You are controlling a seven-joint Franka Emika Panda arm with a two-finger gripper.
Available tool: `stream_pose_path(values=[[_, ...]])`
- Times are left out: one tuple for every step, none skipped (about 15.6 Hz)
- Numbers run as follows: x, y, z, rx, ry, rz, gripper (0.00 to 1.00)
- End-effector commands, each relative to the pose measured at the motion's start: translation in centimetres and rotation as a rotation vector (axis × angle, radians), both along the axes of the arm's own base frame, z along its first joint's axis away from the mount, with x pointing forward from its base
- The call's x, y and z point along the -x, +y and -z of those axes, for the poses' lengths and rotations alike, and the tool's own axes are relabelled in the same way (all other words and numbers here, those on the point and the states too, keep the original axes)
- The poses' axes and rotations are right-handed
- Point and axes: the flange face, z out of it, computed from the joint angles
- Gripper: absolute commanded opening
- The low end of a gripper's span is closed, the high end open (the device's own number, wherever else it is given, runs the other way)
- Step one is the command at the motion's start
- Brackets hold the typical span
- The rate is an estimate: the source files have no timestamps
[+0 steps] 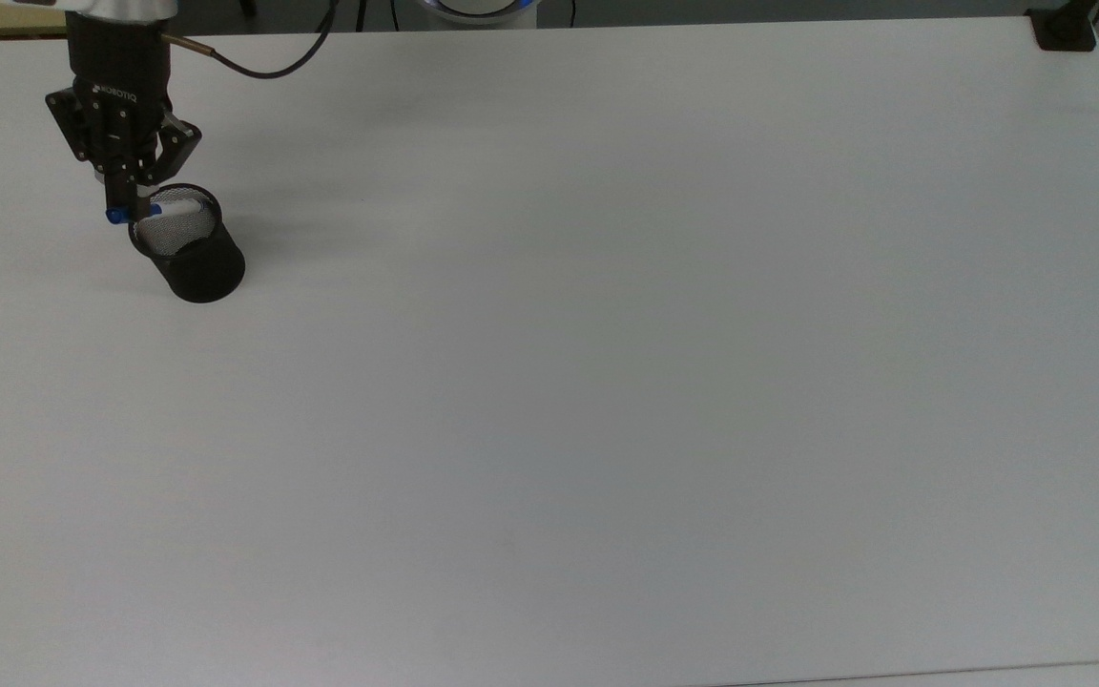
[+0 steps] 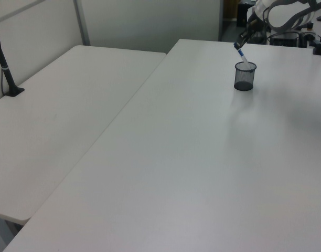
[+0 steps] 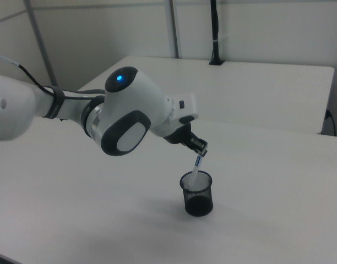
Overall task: Insert the marker
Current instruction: 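Open the gripper to release the marker into the cup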
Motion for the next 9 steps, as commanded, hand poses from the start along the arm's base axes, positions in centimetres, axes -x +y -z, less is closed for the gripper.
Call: stream_pose_path(values=[[0.0,1.0,0.7,0.009,0.0,-0.028,0.46],[-0.1,1.2,0.9,0.007,0.004,-0.03,0.64],[-0.2,1.2,1.0,0.004,0.006,-0.028,0.76],[-0.2,1.2,1.0,0.001,0.008,-0.026,0.91],[-0.2,1.2,1.1,-0.009,0.025,-0.025,1.0],[-0.2,1.3,1.2,-0.024,0.056,-0.029,1.0],[-0.3,1.4,0.7,-0.038,0.079,-0.032,1.0],[-0.7,2.0,0.2,-0.061,0.118,-0.042,1.0],[-1.2,2.7,-0.8,-0.092,0.158,-0.041,1.0]])
